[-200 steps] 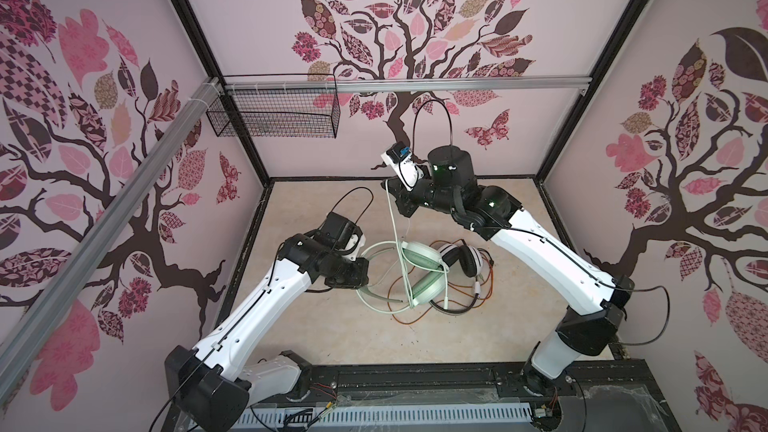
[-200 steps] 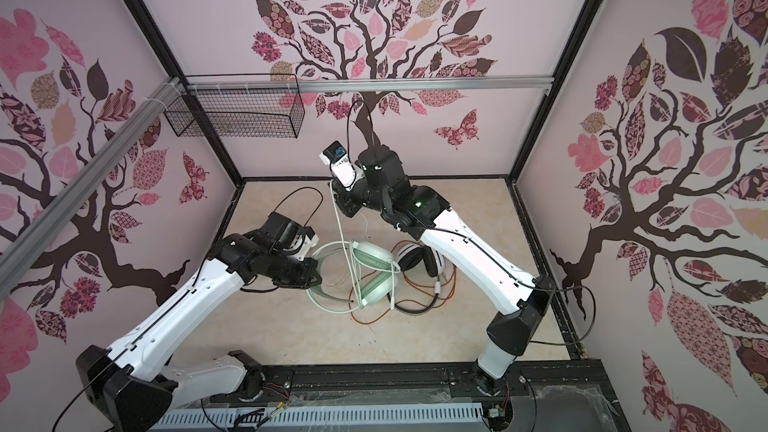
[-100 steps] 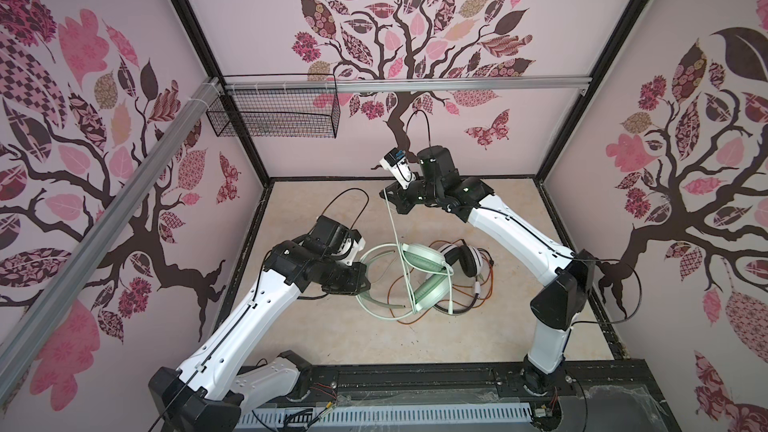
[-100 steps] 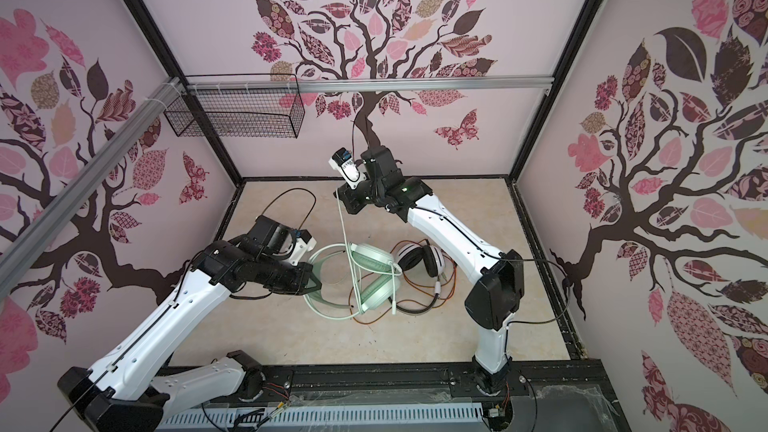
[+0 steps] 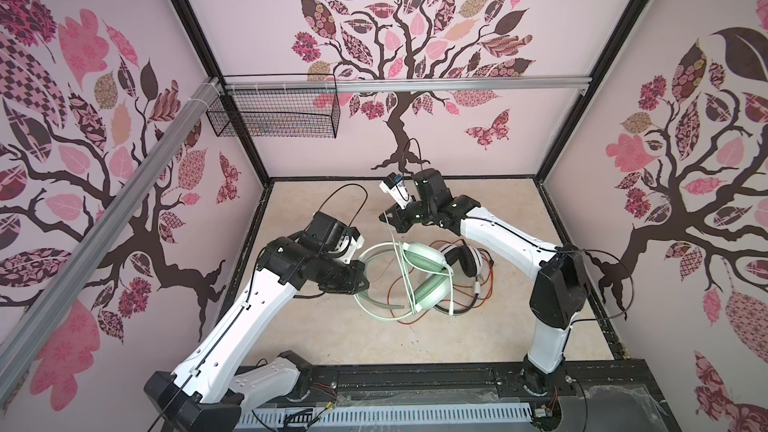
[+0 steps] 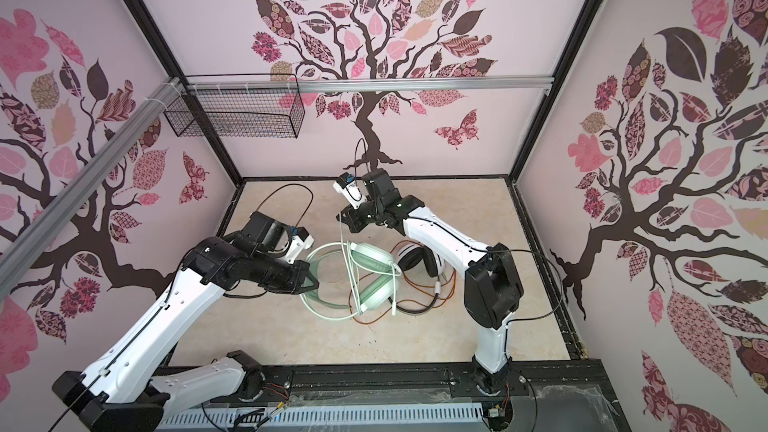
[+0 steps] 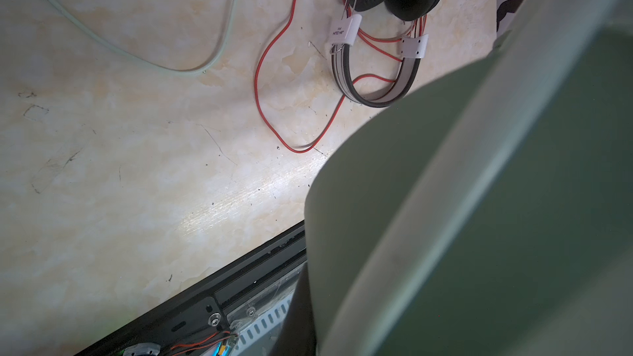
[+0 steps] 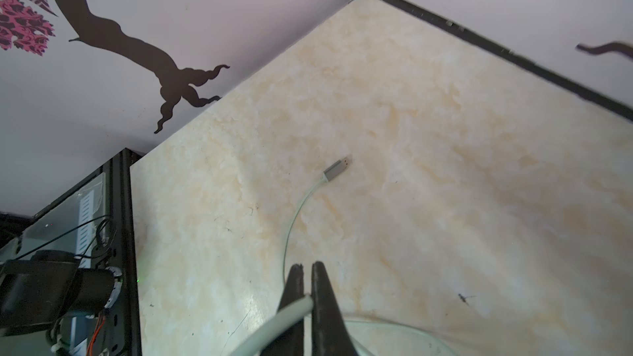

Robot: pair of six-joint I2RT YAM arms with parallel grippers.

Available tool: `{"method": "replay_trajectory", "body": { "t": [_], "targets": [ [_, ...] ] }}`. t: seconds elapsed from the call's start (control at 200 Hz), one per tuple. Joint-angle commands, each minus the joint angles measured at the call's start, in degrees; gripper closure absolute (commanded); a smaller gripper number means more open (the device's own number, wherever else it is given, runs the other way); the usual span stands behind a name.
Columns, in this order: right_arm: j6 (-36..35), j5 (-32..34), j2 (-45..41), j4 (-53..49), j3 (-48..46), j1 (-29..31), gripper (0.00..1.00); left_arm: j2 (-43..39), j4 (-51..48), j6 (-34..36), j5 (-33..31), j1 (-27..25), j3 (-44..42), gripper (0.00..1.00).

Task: Wrap the headphones

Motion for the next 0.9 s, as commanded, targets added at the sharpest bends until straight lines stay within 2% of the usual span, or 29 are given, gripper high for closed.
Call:
{"method": "replay_trajectory", "body": {
  "t": [0.0,0.205,0.27,0.46,0.505,0.57,0.77,0.895],
  "targets": [
    [2.34,-1.42,-3.01,6.22,-3.46,-0.62,0.93,0.01,0.57,1.55,3.75,-0.39,4.71,1.0],
    [6.61,-2.71,-7.04,15.07,-15.04,-2.31,0.92,0.64,-1.51,1.48,2.05,-0.41,9.19,1.0],
    [8.78,-4.67,-7.88,18.93,-18.88,-3.11,0.89,0.85,-2.37,1.73,1.0,-0.33,10.98,1.0],
    [13.15,-11.78,-9.08,29.21,-27.03,-3.79,0.7,2.16,-3.41,1.43,-0.04,-0.36,15.87,1.0],
    [13.84,-12.6,-9.08,31.19,-28.34,-3.78,0.6,2.73,-3.42,1.22,0.12,-0.34,17.11,1.0],
    [14.67,-13.06,-9.01,34.04,-30.28,-3.79,0.5,3.56,-3.35,0.96,0.46,-0.39,18.93,1.0],
    [16.92,-11.91,-10.03,44.15,-36.31,-3.74,0.39,6.89,-4.56,0.74,0.25,-0.27,28.02,1.0],
    [16.41,-8.81,-10.72,45.74,-37.51,-3.79,0.36,9.3,-4.58,0.02,0.46,-0.24,34.3,1.0]
  ]
}}
